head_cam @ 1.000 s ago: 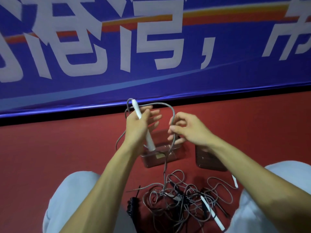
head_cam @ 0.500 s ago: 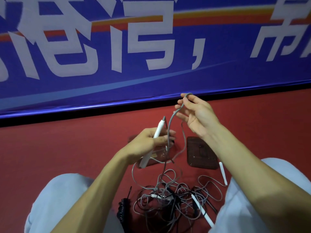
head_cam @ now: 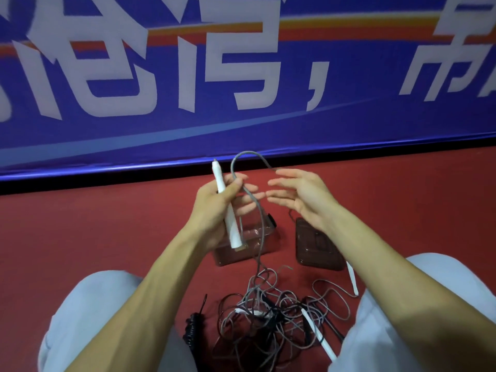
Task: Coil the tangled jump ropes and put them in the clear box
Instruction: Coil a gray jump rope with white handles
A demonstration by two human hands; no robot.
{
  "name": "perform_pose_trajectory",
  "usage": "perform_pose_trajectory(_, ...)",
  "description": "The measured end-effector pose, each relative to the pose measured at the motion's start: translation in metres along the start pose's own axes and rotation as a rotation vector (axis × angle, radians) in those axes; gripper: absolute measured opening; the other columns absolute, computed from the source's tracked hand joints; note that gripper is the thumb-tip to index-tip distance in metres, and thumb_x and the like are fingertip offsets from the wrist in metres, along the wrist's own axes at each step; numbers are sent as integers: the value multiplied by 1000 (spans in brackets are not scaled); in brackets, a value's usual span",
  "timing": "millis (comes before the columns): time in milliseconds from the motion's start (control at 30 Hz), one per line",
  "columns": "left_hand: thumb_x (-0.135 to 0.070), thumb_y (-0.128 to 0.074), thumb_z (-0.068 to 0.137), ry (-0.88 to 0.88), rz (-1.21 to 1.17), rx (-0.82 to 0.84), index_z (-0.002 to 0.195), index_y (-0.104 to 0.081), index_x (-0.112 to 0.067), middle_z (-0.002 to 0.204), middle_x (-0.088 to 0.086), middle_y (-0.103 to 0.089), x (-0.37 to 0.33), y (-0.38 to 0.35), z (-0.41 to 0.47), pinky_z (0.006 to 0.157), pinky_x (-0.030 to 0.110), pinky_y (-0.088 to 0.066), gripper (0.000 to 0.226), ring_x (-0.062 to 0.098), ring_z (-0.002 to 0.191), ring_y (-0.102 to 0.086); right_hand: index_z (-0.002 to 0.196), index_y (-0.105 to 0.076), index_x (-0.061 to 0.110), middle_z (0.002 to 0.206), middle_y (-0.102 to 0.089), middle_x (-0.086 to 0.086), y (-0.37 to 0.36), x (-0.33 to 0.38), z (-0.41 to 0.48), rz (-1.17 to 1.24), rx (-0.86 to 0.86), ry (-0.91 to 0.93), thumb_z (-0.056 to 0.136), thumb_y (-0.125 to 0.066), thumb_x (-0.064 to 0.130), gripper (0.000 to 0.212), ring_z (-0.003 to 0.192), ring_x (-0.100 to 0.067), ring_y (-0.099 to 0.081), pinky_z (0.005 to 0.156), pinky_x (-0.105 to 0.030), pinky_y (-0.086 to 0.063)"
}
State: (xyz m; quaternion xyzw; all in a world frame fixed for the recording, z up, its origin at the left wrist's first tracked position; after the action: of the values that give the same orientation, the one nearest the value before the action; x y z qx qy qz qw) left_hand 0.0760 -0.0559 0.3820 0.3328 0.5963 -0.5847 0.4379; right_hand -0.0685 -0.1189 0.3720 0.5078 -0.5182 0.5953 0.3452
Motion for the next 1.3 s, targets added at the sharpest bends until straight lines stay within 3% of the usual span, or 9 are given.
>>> perform_pose_trajectory(167, -12, -49, 100, -58, -272, -19, 103, -56, -3, 84, 9, -74, -21, 6, -1, 74, 30, -60, 12, 26, 88, -73, 105, -63, 10, 94, -68, -8, -44, -29, -14, -471, 371, -36, 80, -40, -21, 46, 79, -18, -64, 72, -27, -50)
perform_pose_trajectory(267, -13, -47, 101, -76, -449, -39, 102, -54, -5, 85, 8, -74, -28, 15, 2, 74, 29, -60, 10, 25, 89, -73, 101, -64, 10, 92, -64, -6, -61, -51, -27, -717, 576, -49, 87, -55, -11, 27, 79, -15, -57, 67, -18, -45)
perform_pose_trajectory(400, -13, -47, 101, -93, -537, -54, 107, -53, -5, 90, 10, -73, -30, 23, 5, 75, 31, -60, 12, 26, 91, -73, 81, -57, 18, 69, -59, 7, -63, -59, -21, -955, 534, 79, 89, -62, -1, 22, 60, 0, -56, 61, -15, -47)
perform_pose_trajectory(567, -14, -44, 103, -131, -303, -131, 114, -52, -4, 113, 18, -68, -25, 31, 10, 87, 33, -58, 17, 27, 105, -69, 90, -54, 19, 73, -66, -3, -45, -49, -12, -772, 321, 74, 94, -53, -2, 21, 66, -17, -66, 70, -42, -59)
perform_pose_trajectory(800, -1, -51, 97, 79, 468, 5, 103, -65, -4, 96, 13, -68, 21, 18, 9, 67, 21, -54, 15, 21, 85, -61, 110, -47, 13, 76, -64, -5, -22, -4, -9, -460, 28, 227, 93, -55, -1, 24, 57, -19, -67, 58, -35, -57)
perform_pose_trajectory(900, -6, -55, 95, 17, 777, 151, 95, -72, -16, 93, 7, -74, 25, 9, 7, 78, 33, -54, 20, 13, 81, -62, 112, -46, 6, 75, -62, -8, -13, 11, -10, -251, -17, 257, 95, -52, -3, 20, 53, -17, -66, 52, -34, -58)
perform_pose_trajectory(1000, -7, -56, 95, 101, 832, 304, 83, -71, -19, 74, -7, -68, 42, -3, -1, 67, 25, -48, 22, 4, 67, -58, 102, -44, 10, 75, -63, -9, -8, 27, -10, -25, -5, 272, 96, -48, -4, 15, 57, -22, -68, 53, -38, -59)
perform_pose_trajectory(1100, -12, -59, 96, 166, 893, 423, 98, -71, -8, 86, 6, -67, 65, -12, -6, 75, 30, -45, 13, 13, 76, -54, 96, -44, 11, 70, -64, -7, -2, 36, -8, 233, 13, 254, 98, -44, -3, 14, 58, -23, -68, 56, -40, -60)
perform_pose_trajectory(1300, -12, -56, 98, 136, 780, 389, 95, -67, 2, 87, 8, -74, 66, -17, -5, 79, 35, -51, 18, 16, 79, -64, 87, -48, 8, 71, -65, -9, 13, 29, -3, 479, -44, 172, 98, -46, 0, 14, 63, -24, -70, 53, -31, -57)
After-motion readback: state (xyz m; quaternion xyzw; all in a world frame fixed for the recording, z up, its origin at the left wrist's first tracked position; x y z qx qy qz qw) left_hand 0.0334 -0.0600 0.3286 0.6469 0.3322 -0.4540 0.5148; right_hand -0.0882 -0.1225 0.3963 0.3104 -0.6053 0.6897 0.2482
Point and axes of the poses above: each hand's wrist, its own z-axis towards the middle knuckle, its own y-axis out of the back of the hand, x = y × z, the point moved 10 cm from there along z, towards the middle knuckle
